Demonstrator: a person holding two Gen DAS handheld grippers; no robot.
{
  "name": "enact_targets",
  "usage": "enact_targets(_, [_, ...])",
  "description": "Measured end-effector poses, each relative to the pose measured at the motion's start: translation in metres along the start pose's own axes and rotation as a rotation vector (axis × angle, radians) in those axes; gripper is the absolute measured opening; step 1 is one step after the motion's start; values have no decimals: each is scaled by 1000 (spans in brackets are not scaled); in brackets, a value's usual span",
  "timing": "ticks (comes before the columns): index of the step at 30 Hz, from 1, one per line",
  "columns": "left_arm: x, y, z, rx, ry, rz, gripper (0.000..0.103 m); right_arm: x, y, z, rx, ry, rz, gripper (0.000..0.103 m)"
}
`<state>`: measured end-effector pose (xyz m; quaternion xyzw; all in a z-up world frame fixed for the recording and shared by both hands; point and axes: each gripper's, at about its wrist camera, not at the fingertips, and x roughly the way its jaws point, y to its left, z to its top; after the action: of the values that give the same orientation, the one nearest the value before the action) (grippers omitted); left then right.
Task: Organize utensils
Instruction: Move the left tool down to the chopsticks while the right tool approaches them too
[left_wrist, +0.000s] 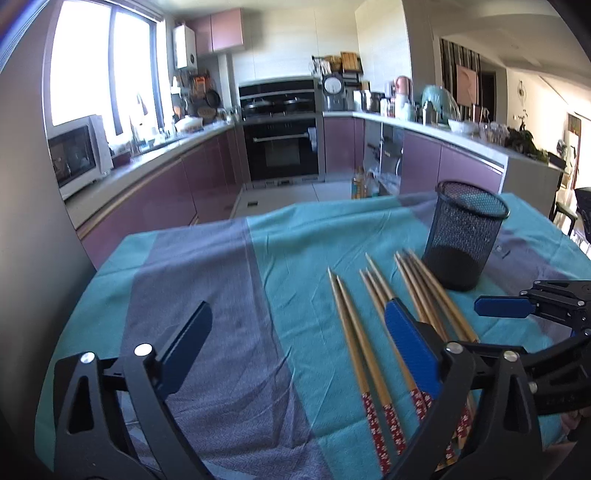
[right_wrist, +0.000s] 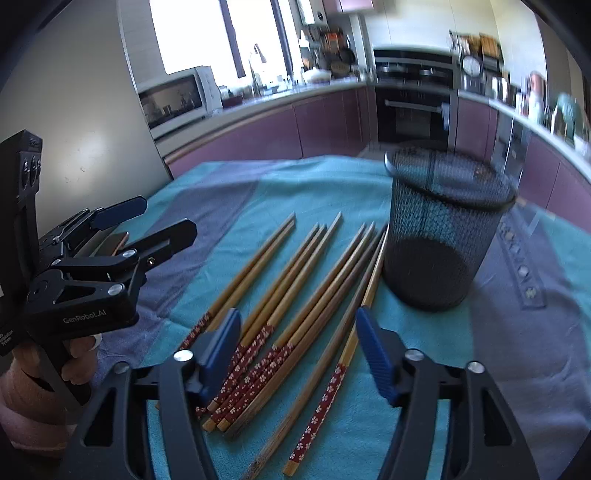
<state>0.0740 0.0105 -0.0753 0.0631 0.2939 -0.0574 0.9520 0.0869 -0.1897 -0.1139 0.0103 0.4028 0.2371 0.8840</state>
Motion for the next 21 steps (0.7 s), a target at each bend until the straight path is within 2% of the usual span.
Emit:
enact_targets(3, [17, -1, -8, 12, 52, -30, 80, 6, -5, -1, 34, 32, 22, 39])
enact_targets(11, [49, -17, -17, 65, 162, -92, 65, 13, -6, 3, 36, 53, 34, 30])
enact_targets(16, [66, -25, -20, 72, 222, -126, 46, 18, -8, 4, 44, 73, 24, 26])
enact_targets(21, [73, -26, -22, 52, 249, -169, 36, 24, -12, 7, 66, 88, 29, 19])
